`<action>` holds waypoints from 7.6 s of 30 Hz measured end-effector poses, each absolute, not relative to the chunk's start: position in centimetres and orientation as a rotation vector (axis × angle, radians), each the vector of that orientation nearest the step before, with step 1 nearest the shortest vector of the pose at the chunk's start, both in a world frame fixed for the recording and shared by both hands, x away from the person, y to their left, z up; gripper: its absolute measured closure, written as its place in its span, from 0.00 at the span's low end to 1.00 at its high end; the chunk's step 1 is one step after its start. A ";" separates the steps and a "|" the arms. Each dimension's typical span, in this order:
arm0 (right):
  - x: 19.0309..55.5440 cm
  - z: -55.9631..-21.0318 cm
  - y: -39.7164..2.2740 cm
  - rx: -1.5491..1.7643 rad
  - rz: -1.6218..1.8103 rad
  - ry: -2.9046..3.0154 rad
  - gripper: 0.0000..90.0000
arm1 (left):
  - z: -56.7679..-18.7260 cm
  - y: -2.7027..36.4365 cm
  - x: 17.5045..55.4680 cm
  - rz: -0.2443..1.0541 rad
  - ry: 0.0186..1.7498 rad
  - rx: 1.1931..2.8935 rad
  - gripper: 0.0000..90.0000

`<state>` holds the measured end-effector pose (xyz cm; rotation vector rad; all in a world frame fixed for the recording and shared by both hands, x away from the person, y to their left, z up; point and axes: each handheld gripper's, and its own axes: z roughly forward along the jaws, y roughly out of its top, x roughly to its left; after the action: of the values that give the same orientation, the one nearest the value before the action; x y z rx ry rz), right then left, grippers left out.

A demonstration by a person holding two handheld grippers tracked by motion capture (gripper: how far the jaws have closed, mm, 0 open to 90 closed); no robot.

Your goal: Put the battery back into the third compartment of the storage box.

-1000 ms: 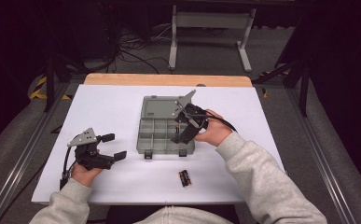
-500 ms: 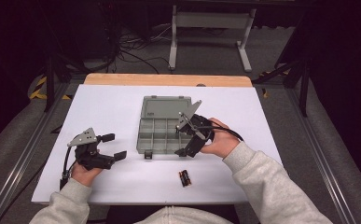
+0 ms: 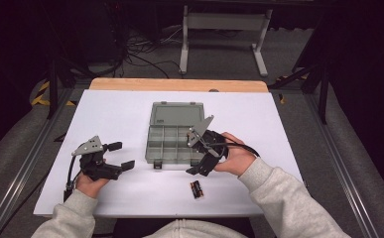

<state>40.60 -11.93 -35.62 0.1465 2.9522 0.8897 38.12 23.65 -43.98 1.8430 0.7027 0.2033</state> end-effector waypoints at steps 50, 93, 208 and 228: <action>37.2 -42.1 -11.2 0.067 0.643 3.174 0.16 | -44.0 23.6 38.1 0.204 0.711 1.846 0.07; 36.7 -43.1 -10.8 -0.034 0.582 3.099 0.46 | -44.0 23.9 38.2 0.188 0.719 1.830 0.07; 52.6 -37.0 -8.6 0.440 0.757 2.892 0.46 | -44.1 24.1 38.3 0.185 0.719 1.824 0.07; 53.1 -38.9 -8.3 0.444 0.700 2.918 0.46 | -44.1 24.1 38.3 0.190 0.722 1.829 0.07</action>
<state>53.06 -8.29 -38.87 0.4441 2.9178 0.7002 38.32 24.12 -44.08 1.8289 0.7219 0.1897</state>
